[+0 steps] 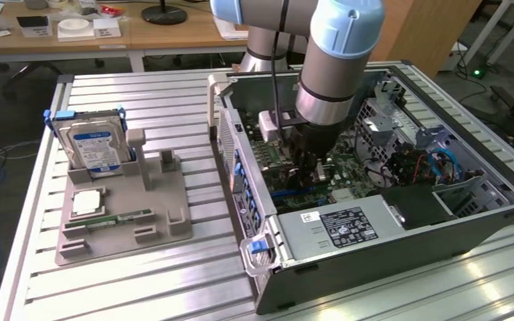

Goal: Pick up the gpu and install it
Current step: 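Insert the gpu into the slot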

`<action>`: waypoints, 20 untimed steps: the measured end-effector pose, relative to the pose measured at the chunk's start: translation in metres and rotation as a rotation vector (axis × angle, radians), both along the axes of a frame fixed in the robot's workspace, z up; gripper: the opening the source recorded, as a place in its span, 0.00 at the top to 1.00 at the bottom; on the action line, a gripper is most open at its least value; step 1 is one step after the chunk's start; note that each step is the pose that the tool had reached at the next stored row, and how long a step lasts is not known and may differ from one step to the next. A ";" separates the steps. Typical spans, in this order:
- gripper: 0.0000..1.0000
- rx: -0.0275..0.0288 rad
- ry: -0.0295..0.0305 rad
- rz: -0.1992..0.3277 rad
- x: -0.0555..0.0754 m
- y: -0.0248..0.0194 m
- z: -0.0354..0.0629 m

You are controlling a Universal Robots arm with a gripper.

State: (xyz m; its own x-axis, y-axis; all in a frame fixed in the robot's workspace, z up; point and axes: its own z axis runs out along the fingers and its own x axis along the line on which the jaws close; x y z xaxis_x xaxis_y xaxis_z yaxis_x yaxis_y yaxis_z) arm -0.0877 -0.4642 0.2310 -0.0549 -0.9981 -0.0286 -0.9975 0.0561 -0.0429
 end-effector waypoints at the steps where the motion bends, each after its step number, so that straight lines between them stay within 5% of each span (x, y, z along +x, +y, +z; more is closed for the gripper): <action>1: 0.72 0.0001 0.0002 0.000 0.000 0.0004 -0.0004; 20: 0.72 -0.0001 0.0043 0.000 0.000 0.0013 -0.0056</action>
State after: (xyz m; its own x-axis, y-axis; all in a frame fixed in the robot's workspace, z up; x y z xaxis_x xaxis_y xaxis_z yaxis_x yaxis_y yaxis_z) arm -0.0879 -0.4629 0.2254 -0.0551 -0.9981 -0.0282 -0.9977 0.0561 -0.0386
